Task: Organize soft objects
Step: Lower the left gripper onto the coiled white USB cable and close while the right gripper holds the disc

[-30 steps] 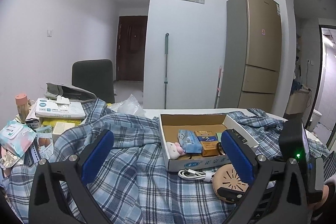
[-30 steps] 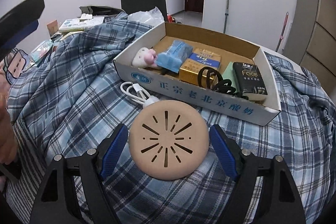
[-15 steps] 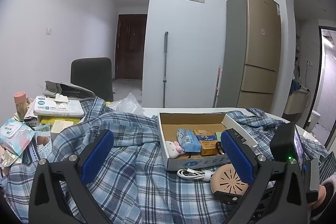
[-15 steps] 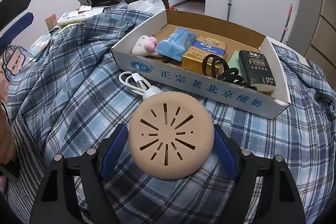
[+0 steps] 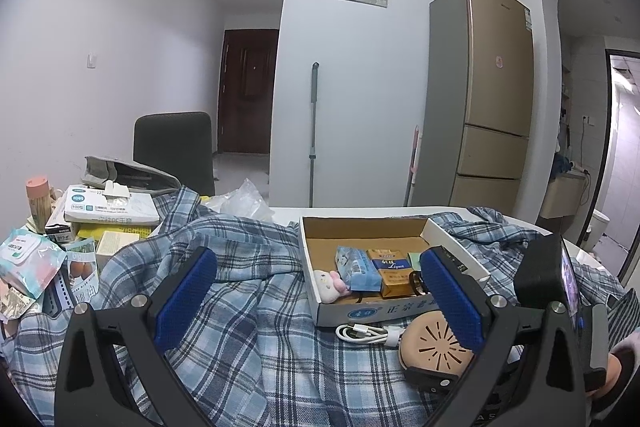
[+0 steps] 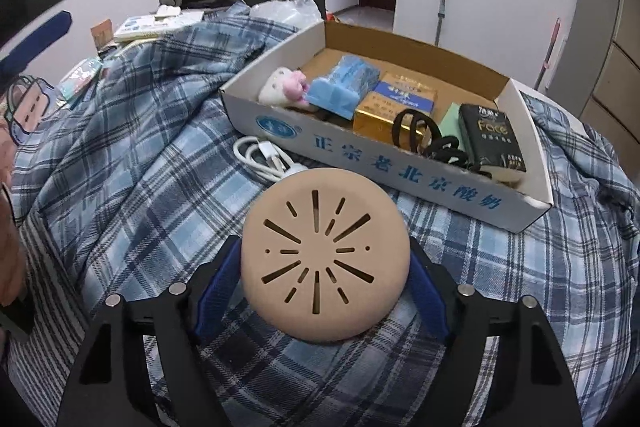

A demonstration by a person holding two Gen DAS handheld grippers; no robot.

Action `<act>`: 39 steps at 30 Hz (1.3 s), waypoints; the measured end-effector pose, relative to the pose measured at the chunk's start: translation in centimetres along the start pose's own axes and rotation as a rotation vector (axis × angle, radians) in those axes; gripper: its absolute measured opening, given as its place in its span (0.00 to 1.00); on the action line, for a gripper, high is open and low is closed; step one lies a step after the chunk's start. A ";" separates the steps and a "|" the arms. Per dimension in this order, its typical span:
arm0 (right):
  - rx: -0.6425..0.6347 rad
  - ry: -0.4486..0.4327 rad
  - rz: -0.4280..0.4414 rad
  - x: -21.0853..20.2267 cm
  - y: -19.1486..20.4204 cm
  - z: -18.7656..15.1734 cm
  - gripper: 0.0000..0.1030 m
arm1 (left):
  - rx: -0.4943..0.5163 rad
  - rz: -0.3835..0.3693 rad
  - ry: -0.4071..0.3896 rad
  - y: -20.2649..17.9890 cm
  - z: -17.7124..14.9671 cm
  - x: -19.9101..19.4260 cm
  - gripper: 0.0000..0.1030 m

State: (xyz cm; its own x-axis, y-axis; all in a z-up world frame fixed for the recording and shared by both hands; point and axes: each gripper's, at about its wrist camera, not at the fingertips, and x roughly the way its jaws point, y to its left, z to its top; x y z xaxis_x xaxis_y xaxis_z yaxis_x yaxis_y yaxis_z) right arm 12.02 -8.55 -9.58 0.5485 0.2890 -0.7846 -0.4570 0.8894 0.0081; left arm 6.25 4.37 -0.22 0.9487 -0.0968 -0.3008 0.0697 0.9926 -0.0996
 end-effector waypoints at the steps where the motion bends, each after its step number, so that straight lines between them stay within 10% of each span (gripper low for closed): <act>1: 0.000 -0.003 0.001 -0.1 0.0 0.0 0.75 | 0.003 -0.004 -0.004 0.0 0.0 -0.1 1.00; 19: 0.103 -0.283 -0.159 -10.0 -6.1 0.3 0.75 | 0.040 -0.048 0.073 -0.3 0.2 1.5 0.98; 30: 0.207 -0.293 -0.150 -9.3 -9.2 -1.6 0.75 | 0.328 -0.202 0.264 -5.1 -0.7 4.5 0.40; 39: 0.187 -0.300 -0.121 -9.1 -8.7 -1.8 0.75 | 0.348 -0.300 0.516 -6.9 -2.0 9.3 0.33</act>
State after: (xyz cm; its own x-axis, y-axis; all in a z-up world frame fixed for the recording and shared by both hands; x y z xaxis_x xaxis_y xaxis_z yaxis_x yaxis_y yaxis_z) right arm 9.73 -19.55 -3.60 0.7844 0.2444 -0.5700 -0.2559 0.9647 0.0615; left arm 13.95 -3.55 -4.24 0.6109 -0.3082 -0.7293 0.4834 0.8747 0.0352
